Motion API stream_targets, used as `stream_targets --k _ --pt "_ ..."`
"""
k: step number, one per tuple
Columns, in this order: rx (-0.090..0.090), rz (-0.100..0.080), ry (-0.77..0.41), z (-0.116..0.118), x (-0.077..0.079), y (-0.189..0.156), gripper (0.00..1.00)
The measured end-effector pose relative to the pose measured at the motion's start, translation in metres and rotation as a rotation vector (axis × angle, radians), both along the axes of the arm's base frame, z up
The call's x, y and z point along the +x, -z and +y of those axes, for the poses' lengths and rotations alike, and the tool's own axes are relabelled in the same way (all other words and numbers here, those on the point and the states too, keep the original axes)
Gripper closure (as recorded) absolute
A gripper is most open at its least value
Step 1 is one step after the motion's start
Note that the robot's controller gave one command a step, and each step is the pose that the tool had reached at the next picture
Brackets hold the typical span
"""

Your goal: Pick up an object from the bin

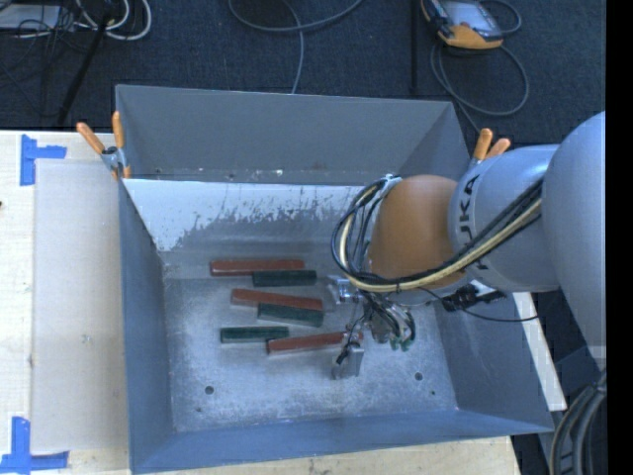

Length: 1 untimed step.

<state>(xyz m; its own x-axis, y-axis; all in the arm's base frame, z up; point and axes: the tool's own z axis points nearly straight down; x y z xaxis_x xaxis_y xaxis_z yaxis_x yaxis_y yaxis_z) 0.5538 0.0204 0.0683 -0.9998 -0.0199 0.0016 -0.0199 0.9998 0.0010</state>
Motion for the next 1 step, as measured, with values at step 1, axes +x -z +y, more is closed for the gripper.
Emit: stream_targets --k 1 --pt "-0.001 0.0 -0.023 0.0049 -0.0069 -0.0389 0.0"
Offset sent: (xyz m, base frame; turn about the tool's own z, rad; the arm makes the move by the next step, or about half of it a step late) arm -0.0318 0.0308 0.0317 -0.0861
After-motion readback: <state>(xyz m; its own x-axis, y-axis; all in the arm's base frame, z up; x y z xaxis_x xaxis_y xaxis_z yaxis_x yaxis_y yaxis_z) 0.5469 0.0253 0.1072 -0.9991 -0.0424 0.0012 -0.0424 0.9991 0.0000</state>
